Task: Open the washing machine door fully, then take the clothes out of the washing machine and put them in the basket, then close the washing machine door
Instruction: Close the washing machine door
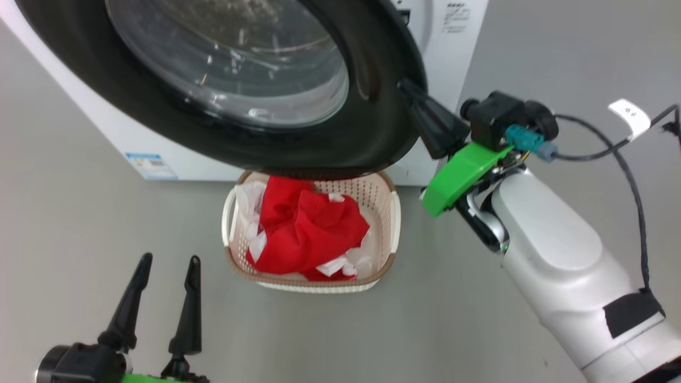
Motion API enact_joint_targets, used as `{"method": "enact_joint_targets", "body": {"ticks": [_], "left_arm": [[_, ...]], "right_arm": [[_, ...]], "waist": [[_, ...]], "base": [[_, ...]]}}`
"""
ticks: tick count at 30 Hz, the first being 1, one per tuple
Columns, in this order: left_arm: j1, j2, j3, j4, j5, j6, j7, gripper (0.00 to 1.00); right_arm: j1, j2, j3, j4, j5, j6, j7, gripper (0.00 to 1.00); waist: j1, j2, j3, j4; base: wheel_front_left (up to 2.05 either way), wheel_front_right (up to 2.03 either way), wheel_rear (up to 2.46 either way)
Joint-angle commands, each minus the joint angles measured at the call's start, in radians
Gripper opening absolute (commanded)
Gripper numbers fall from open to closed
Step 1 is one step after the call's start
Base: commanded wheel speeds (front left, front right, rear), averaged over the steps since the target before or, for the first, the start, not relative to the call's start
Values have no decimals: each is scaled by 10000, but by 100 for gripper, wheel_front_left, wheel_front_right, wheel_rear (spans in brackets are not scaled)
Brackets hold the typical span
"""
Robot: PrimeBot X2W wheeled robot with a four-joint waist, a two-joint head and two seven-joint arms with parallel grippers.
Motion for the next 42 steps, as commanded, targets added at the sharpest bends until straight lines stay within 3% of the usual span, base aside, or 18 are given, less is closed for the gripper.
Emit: {"method": "enact_joint_targets", "body": {"ticks": [1, 10, 19, 31, 42], "left_arm": [[-432, 201, 289, -202, 23, -71, -94, 100], [-885, 232, 146, -75, -19, -165, -105, 100], [-1449, 98, -62, 123, -15, -258, -117, 100], [-1868, -286, 234, 586, -839, -592, -121, 100], [-2196, -306, 248, 797, -1171, -736, -121, 100]], "right_arm": [[-330, 141, -55, -93, -81, 63, -65, 0], [-1152, 141, -529, 310, -322, 63, -65, 0], [-1838, 141, -1704, 420, -876, 63, -65, 0], [-2443, 141, -3022, 208, -1311, 63, -65, 0], [-2494, 141, -2421, 416, -1431, 63, -65, 0]], "waist": [[0, -1, 607, 406], [0, -1, 1283, 673], [0, -1, 2024, 950], [0, -1, 2639, 1265], [0, -1, 2647, 1128]], "base": [[0, 0, 0], [0, 0, 0], [0, 0, 0], [0, 0, 0], [0, 0, 0]]}}
